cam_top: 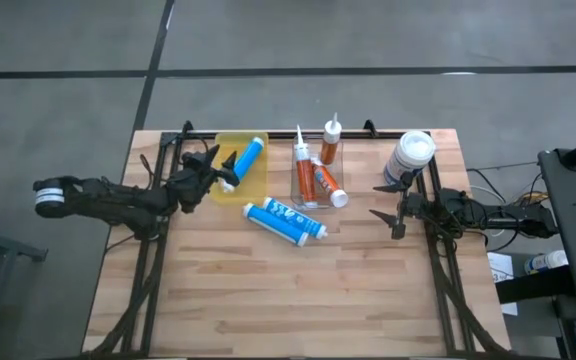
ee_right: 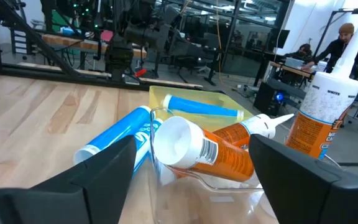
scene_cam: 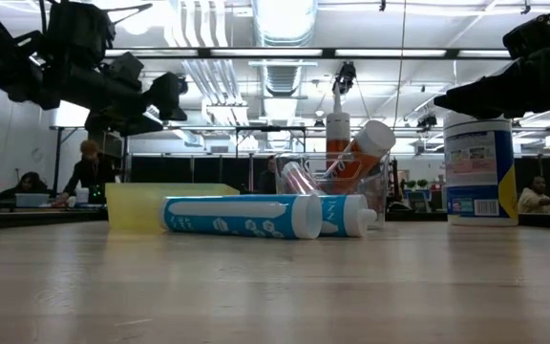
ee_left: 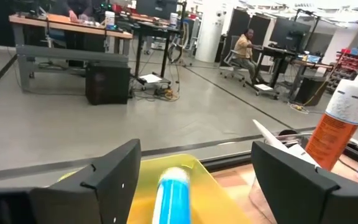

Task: Pick & place silicon tubes, Sealant and Lysol wipes
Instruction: Put the bottom blue sealant into the yellow bin

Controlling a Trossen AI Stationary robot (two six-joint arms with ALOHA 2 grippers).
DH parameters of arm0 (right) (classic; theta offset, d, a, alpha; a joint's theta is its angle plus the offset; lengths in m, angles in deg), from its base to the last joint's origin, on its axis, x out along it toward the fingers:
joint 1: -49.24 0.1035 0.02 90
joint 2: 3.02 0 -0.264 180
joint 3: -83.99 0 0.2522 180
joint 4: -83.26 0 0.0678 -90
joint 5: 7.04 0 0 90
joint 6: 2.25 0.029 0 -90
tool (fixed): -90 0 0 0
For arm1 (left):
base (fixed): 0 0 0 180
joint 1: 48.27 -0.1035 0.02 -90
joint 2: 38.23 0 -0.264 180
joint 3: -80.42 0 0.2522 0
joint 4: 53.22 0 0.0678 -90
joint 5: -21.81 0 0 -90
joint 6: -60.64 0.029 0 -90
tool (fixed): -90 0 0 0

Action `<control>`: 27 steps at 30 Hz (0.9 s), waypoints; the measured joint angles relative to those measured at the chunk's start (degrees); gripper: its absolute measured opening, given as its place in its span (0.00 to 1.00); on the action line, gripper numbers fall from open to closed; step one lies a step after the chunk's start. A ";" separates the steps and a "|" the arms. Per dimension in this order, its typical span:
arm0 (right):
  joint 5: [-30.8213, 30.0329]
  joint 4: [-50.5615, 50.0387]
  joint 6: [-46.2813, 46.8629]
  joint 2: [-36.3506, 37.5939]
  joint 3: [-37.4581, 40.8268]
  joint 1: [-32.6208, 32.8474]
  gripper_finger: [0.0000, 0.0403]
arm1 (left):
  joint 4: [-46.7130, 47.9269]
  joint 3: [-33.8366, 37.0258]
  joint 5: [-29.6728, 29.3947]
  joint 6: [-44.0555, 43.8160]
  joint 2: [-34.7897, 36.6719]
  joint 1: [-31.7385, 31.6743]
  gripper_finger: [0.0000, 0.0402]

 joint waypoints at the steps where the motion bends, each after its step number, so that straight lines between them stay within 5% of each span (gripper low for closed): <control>1: 0.00 0.02 0.00 0.00 0.00 0.01 0.76 | 0.02 0.00 0.48 -0.41 0.00 0.00 0.74; 9: 0.00 0.00 0.00 0.00 0.00 0.02 0.75 | 2.13 -1.89 12.21 -0.50 0.00 0.00 0.75; 16: 0.00 0.01 0.00 0.00 0.00 0.01 0.78 | 18.09 -9.39 26.46 -0.35 -0.01 0.18 0.75; 27: -0.01 0.02 0.00 0.00 0.00 0.01 0.78 | 31.56 -16.15 37.55 11.16 -0.40 7.89 0.75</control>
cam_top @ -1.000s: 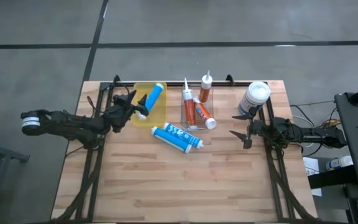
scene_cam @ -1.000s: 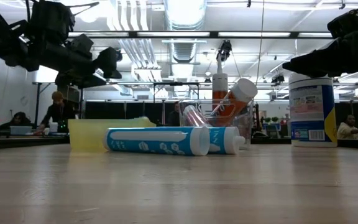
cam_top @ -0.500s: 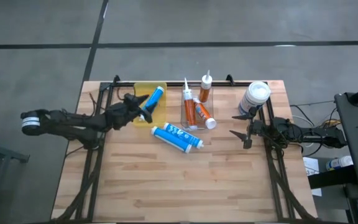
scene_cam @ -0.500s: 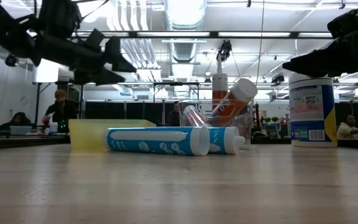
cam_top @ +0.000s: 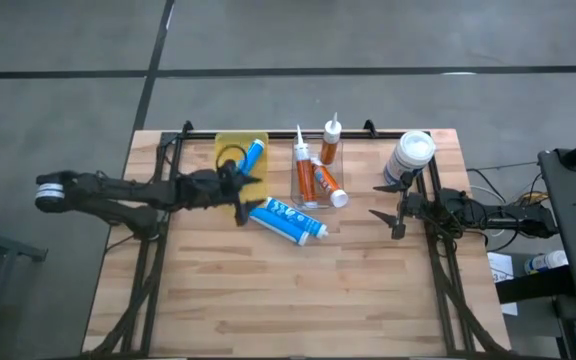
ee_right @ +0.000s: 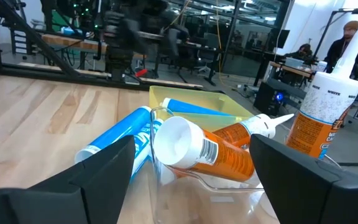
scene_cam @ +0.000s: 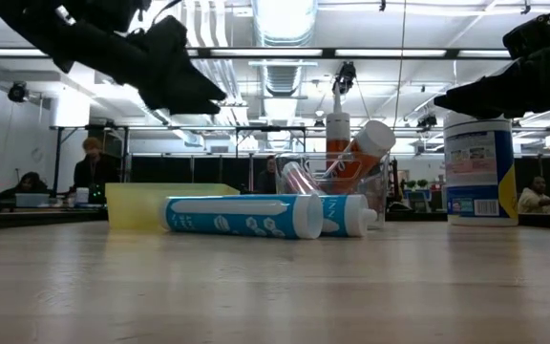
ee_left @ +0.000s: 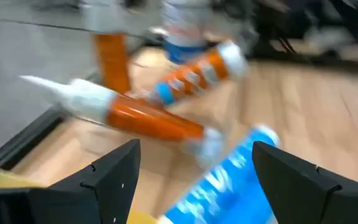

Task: Pick & place silicon tubes, Sealant and Lysol wipes
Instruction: Put the bottom blue sealant into the yellow bin

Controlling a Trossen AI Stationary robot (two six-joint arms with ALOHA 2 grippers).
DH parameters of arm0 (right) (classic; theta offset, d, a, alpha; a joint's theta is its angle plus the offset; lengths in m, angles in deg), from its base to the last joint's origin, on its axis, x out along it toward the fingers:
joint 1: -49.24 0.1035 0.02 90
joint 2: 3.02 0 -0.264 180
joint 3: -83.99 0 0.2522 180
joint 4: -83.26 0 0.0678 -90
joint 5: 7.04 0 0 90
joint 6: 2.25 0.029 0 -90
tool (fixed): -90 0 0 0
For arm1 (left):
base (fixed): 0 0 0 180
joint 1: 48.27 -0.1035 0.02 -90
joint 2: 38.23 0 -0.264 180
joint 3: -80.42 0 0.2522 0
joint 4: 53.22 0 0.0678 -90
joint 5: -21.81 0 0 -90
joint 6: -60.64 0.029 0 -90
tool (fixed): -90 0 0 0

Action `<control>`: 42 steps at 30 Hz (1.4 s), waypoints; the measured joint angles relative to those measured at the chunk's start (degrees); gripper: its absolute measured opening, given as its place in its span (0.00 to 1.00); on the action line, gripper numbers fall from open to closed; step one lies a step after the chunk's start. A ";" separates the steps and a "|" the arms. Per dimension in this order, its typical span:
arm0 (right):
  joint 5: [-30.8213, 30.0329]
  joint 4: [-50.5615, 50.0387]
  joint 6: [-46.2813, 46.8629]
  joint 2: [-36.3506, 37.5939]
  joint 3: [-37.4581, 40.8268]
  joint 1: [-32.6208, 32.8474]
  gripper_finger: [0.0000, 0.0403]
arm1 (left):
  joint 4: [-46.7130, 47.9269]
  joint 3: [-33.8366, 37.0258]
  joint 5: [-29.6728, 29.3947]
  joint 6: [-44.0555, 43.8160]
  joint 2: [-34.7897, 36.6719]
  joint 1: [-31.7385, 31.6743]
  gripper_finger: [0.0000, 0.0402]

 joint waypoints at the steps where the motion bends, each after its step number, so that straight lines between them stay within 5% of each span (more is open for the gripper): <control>1: -0.01 0.00 0.00 0.00 0.00 0.01 0.78 | 1.73 -0.54 0.13 1.66 -0.37 1.26 0.75; 14: -0.01 -0.01 0.00 0.04 0.00 -0.01 0.77 | 19.83 -14.69 -9.72 12.55 -17.83 11.04 0.75; 25: -0.01 -0.02 0.00 0.00 0.00 -0.01 0.77 | 25.16 -22.70 1.28 9.00 -35.23 9.96 0.73; 30: 0.01 0.00 -0.02 0.02 0.00 0.01 0.78 | 26.94 -26.26 13.51 7.24 -43.98 8.88 0.67; 36: 0.01 0.00 0.00 -0.01 0.00 0.01 0.77 | 39.96 -35.63 13.13 12.40 -49.70 9.11 0.51; 42: 0.00 -0.01 -0.01 0.00 0.00 0.01 0.75 | 40.68 -38.72 10.85 13.27 -47.42 11.70 0.51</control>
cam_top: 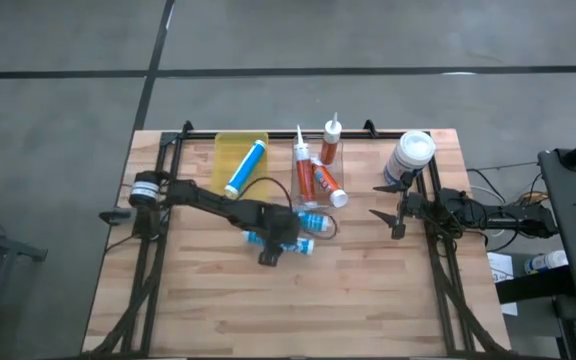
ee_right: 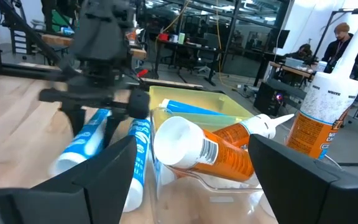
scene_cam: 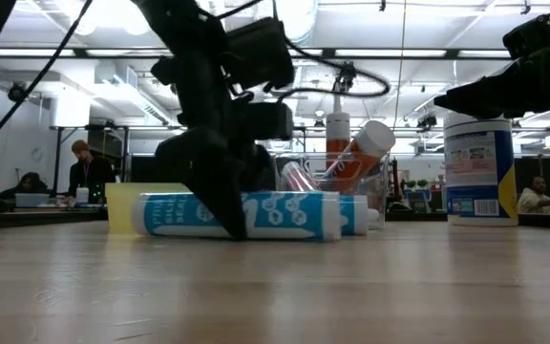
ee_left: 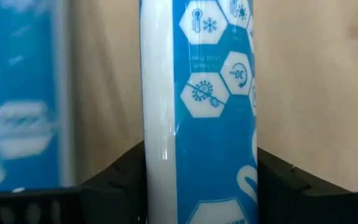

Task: Pick & place silicon tubes, Sealant and Lysol wipes
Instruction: Put the bottom blue sealant into the yellow bin

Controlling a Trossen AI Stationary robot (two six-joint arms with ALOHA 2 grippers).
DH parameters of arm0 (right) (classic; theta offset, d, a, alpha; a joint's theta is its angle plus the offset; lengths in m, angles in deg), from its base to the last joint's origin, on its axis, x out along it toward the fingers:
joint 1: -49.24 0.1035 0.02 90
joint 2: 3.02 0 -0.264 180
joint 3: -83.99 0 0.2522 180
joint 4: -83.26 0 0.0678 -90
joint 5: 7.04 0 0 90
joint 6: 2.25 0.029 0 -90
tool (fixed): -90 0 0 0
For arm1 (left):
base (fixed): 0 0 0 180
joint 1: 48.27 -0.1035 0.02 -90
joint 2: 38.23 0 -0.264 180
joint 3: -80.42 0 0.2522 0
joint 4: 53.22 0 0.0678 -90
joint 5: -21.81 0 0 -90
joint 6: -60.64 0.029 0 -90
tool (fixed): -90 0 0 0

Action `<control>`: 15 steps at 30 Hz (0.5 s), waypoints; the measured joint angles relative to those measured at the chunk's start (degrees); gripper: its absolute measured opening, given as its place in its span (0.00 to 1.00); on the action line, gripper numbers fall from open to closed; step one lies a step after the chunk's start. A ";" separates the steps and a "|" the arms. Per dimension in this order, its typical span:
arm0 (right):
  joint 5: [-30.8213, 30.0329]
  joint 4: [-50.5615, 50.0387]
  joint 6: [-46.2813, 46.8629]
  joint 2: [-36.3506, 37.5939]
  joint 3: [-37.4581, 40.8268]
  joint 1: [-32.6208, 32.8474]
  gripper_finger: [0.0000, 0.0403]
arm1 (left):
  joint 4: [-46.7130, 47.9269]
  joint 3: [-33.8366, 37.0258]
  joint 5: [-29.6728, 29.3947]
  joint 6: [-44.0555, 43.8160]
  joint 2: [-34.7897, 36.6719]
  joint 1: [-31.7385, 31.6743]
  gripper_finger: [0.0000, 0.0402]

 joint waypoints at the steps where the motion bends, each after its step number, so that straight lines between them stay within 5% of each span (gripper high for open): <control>1: 0.01 0.01 0.01 0.00 0.00 0.00 0.75 | -0.42 0.22 -0.58 0.62 0.57 0.81 0.51; 15: -0.01 -0.01 0.01 -0.09 -0.02 0.00 0.78 | -2.41 0.59 -20.73 5.40 6.85 8.43 0.51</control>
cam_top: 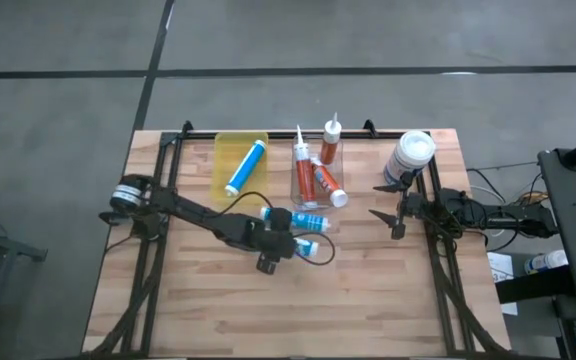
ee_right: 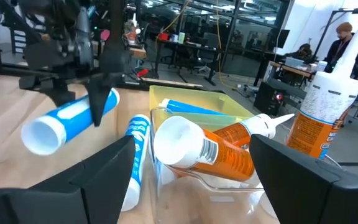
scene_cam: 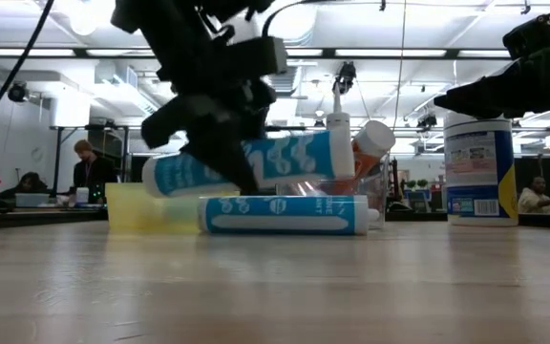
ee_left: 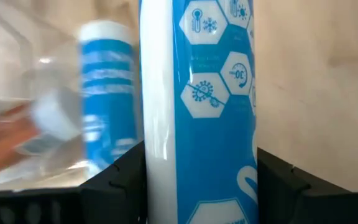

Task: Pick & place silicon tubes, Sealant and Lysol wipes
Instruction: Put the bottom blue sealant into the yellow bin

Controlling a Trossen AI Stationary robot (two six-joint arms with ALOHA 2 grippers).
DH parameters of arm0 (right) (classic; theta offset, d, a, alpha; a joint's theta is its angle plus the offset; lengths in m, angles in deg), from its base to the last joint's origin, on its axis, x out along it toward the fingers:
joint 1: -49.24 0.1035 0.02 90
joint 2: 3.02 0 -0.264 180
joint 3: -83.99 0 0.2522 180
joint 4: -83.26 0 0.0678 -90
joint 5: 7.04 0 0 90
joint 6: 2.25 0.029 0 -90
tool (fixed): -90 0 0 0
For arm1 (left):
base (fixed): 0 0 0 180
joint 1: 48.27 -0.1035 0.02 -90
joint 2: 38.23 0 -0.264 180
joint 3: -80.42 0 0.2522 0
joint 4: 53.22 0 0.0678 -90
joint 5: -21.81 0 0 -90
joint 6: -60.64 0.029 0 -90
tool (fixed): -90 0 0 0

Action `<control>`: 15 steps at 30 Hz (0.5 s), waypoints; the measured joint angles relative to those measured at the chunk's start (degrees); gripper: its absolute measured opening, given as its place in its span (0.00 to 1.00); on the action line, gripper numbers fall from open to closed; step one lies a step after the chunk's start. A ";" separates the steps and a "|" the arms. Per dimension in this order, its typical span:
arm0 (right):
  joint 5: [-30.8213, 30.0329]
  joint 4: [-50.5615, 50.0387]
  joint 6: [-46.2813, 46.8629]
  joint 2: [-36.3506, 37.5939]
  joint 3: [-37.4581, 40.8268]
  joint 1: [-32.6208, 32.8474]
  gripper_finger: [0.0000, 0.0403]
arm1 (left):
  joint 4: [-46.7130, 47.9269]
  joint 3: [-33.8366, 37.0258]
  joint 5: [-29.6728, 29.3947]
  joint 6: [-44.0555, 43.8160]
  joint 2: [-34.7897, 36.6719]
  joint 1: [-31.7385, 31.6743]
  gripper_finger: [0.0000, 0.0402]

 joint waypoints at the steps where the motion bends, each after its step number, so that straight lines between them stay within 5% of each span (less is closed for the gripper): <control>1: 0.01 0.00 0.00 -0.01 0.00 0.00 0.77 | -0.32 0.13 -1.25 -0.01 0.34 0.06 0.51; 15: 0.01 0.00 0.00 -0.02 0.00 0.00 0.77 | -17.84 5.33 -14.10 8.51 5.13 2.89 0.51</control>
